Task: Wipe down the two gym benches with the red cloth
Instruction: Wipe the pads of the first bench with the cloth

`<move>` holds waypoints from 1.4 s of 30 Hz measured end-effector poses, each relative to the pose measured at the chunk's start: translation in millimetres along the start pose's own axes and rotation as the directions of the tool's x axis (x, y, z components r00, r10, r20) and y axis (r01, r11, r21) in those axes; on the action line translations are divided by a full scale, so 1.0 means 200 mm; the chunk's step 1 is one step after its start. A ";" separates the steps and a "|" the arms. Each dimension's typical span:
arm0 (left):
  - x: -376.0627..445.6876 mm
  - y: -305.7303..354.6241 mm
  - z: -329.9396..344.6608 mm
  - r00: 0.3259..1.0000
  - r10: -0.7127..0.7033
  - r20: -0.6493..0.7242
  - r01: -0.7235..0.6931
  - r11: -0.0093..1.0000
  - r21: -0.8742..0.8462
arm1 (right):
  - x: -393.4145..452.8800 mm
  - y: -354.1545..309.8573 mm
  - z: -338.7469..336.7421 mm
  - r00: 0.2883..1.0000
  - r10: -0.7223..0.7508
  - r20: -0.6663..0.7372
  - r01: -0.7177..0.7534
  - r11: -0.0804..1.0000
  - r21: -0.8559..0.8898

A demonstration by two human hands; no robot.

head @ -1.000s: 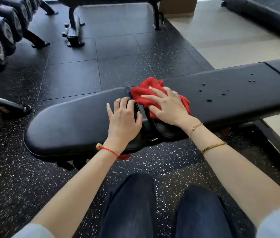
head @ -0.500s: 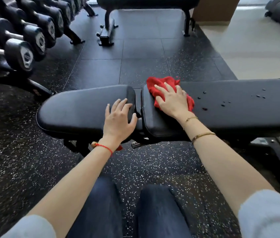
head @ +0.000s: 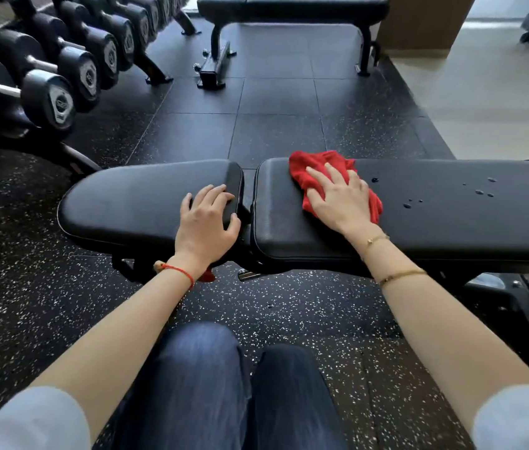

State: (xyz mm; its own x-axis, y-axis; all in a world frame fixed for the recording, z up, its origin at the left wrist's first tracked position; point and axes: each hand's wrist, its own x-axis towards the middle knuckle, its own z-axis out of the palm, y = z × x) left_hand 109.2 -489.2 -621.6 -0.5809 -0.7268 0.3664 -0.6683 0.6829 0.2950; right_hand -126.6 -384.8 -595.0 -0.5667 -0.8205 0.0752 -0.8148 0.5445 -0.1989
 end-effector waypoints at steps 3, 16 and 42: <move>0.01 0.01 0.00 1.000 -0.008 -0.006 0.008 1.000 0.018 | 0.07 -0.11 0.02 0.999 -0.030 0.027 0.030 1.000 0.003; -0.02 -0.01 0.02 0.999 0.045 -0.029 -0.043 0.998 0.053 | -0.15 0.07 0.01 0.994 -0.086 -0.063 0.086 0.996 -0.004; -0.02 -0.02 0.02 0.996 0.017 -0.085 -0.012 0.998 0.054 | 0.07 -0.23 0.03 0.993 -0.114 0.017 0.114 0.993 0.007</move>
State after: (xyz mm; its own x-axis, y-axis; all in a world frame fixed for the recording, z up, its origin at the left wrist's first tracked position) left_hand 112.3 -488.2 -627.7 -0.5501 -0.7064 0.4453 -0.6857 0.6865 0.2420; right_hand -96.6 -421.5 -590.2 -0.4680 -0.8800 0.0808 -0.8731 0.4463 -0.1963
